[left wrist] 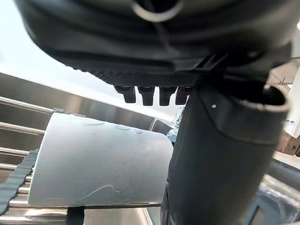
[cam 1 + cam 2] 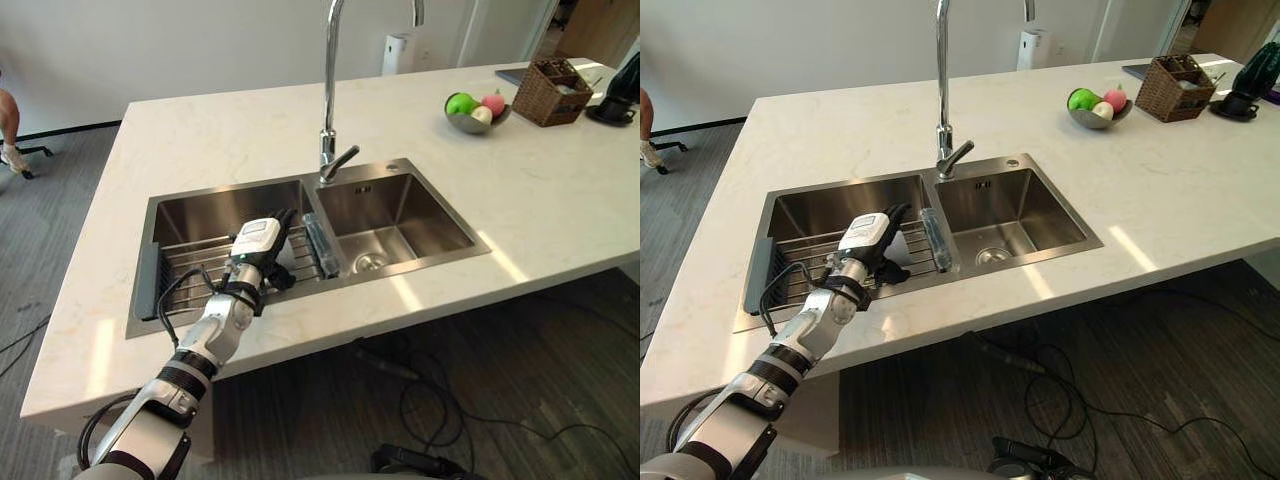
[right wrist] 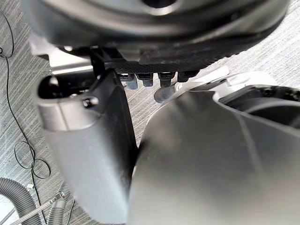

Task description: Walk over to the sink, pick up the cup, carry it to the dishwasher, place the cup inside the dishwasher, then close the dishwasher door

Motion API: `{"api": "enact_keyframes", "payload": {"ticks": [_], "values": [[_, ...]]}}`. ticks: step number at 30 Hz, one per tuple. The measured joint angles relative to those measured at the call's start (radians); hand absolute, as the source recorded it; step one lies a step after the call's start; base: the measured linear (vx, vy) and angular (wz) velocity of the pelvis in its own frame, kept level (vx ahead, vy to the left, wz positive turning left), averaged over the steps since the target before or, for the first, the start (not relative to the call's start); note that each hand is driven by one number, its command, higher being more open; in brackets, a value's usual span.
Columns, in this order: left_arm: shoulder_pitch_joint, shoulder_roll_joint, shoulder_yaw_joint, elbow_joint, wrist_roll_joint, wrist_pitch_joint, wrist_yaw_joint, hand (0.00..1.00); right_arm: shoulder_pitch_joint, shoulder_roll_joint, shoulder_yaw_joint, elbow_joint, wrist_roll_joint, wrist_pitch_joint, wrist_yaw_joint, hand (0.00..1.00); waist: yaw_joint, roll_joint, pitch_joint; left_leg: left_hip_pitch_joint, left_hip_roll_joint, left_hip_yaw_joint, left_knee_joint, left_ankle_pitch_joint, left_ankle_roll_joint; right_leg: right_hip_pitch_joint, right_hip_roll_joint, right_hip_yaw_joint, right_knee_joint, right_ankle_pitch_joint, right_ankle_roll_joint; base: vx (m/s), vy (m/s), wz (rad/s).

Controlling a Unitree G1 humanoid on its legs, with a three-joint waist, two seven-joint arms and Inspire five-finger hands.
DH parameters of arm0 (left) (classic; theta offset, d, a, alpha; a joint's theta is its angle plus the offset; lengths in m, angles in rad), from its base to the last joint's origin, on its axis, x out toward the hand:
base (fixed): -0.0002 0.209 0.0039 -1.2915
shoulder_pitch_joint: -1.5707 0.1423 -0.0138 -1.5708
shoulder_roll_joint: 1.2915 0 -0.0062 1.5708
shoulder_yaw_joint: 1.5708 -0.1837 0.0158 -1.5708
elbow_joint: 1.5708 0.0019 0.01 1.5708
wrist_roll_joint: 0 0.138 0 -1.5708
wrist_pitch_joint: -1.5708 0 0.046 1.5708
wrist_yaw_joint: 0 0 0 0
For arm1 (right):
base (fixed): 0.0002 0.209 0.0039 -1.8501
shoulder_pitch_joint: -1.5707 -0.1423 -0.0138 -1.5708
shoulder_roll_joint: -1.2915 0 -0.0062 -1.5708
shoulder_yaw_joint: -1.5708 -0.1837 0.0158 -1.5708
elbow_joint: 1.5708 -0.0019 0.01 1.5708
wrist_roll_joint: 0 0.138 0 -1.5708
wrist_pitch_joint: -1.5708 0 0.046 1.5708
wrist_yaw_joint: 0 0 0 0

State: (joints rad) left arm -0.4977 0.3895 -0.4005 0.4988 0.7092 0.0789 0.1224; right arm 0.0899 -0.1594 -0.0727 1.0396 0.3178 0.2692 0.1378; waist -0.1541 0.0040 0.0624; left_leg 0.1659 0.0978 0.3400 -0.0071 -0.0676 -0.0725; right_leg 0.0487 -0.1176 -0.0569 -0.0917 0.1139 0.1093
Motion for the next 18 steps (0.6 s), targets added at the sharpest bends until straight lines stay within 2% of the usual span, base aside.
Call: {"api": "enact_keyframes", "payload": {"ticks": [5,10,11,16,18], "values": [[-0.059,-0.014,0.001,0.075,0.000,0.062,-0.053,1.00,-0.003,0.000,0.000,-0.004,-0.006,0.007,0.018,1.00,-0.012,0.001,-0.001,-0.001,0.000,0.005,-0.004,0.000,0.000,-0.006,0.002,0.004,0.000,0.000,0.000,-0.02,-0.026,-0.03],[-0.094,-0.018,0.008,0.143,-0.002,0.090,-0.082,1.00,-0.008,0.001,0.000,-0.007,-0.006,0.018,0.025,1.00,-0.023,0.002,-0.003,-0.002,0.000,0.010,-0.010,0.000,-0.001,-0.013,0.004,0.004,0.000,0.000,0.000,-0.01,-0.017,-0.03],[-0.105,-0.019,0.009,0.159,-0.003,0.092,-0.083,0.00,-0.009,0.001,0.000,-0.007,-0.006,0.022,0.028,1.00,-0.024,0.002,-0.003,-0.002,0.000,0.011,-0.011,0.000,-0.001,-0.013,0.004,0.004,0.000,0.000,0.000,0.00,0.000,0.00],[-0.121,-0.041,0.041,0.216,-0.001,0.075,-0.062,0.00,-0.009,0.000,0.000,-0.007,-0.006,0.024,0.031,1.00,-0.024,0.002,-0.004,-0.002,0.000,0.012,-0.010,0.000,-0.001,-0.014,0.004,0.004,0.000,0.000,0.000,-0.04,-0.036,-0.01],[-0.127,-0.049,0.062,0.246,0.019,0.060,0.011,0.00,-0.009,0.000,0.000,-0.007,-0.006,0.024,0.032,1.00,-0.026,0.002,-0.005,-0.003,0.000,0.013,-0.008,-0.001,-0.001,-0.016,0.004,0.006,0.000,0.000,0.000,-0.06,-0.043,-0.03]]}}
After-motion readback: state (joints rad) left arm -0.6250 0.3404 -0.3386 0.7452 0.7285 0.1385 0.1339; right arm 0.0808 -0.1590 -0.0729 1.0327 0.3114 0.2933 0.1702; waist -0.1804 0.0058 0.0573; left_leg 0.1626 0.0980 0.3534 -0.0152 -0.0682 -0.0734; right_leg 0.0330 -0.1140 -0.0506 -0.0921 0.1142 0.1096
